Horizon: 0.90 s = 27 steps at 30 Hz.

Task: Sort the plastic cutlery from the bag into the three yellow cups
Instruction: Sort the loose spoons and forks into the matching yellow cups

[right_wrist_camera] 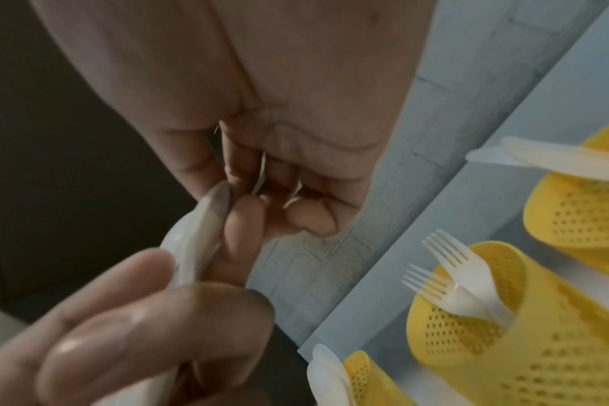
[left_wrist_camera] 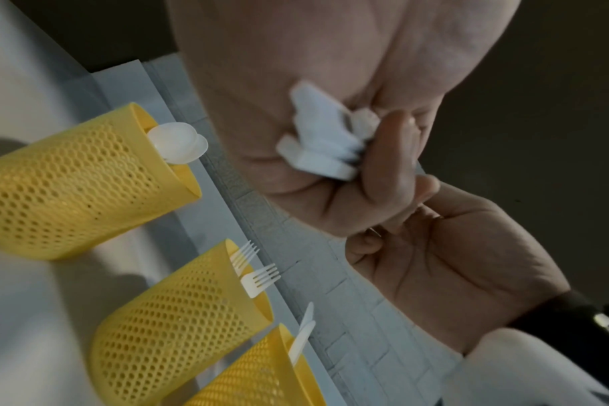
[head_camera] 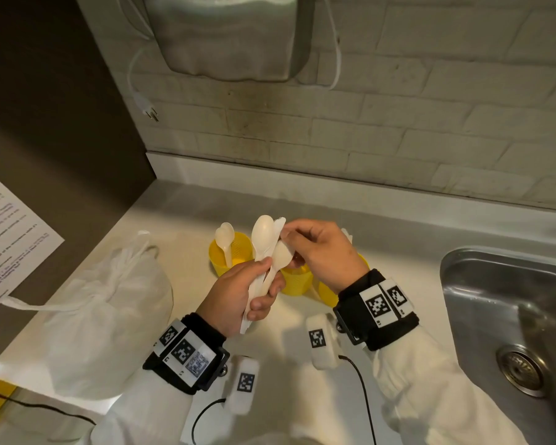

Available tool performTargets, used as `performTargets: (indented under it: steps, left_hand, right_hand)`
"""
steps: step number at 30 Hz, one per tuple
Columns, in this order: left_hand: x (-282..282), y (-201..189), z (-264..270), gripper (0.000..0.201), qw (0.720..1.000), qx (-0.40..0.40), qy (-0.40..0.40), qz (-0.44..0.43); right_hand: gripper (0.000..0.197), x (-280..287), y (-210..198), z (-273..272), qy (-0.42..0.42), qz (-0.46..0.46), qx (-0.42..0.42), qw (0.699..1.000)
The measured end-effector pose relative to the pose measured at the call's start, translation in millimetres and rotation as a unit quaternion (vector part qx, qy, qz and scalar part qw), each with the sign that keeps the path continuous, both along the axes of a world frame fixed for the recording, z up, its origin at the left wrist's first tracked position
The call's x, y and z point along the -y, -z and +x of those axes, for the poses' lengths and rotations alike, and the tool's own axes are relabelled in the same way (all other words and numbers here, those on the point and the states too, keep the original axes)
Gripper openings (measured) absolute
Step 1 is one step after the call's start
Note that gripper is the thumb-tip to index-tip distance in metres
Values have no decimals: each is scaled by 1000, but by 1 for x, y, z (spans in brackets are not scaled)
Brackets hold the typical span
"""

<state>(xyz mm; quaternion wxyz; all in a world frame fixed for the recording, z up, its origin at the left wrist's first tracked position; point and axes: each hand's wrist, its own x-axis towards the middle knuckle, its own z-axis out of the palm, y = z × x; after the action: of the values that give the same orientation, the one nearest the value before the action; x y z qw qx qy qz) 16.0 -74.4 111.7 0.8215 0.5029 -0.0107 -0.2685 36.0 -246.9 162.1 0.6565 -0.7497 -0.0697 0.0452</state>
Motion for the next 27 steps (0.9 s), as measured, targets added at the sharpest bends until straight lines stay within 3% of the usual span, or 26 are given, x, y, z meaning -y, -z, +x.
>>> performTargets:
  steps: [5,9,15,22,27]
  left_hand:
    - [0,0,-1,42,1000,15,17,19]
    - [1,-1,-1,35,999,17,24,22]
    - [0,-1,-1,43,999,23,31,26]
    - [1,-3,-3,31,997,35,41,46]
    - [-1,-2,-1,55,993,41,52,94]
  right_hand:
    - [17,4,0,1,40,26,-5,999]
    - [19,4,1,-1,-12,22,-8,1000]
    - [22,3,7,3,44,95,-19,994]
    - [23,1,7,1,-1,45,-30,999]
    - [30,4,8,5,67,89,-26,993]
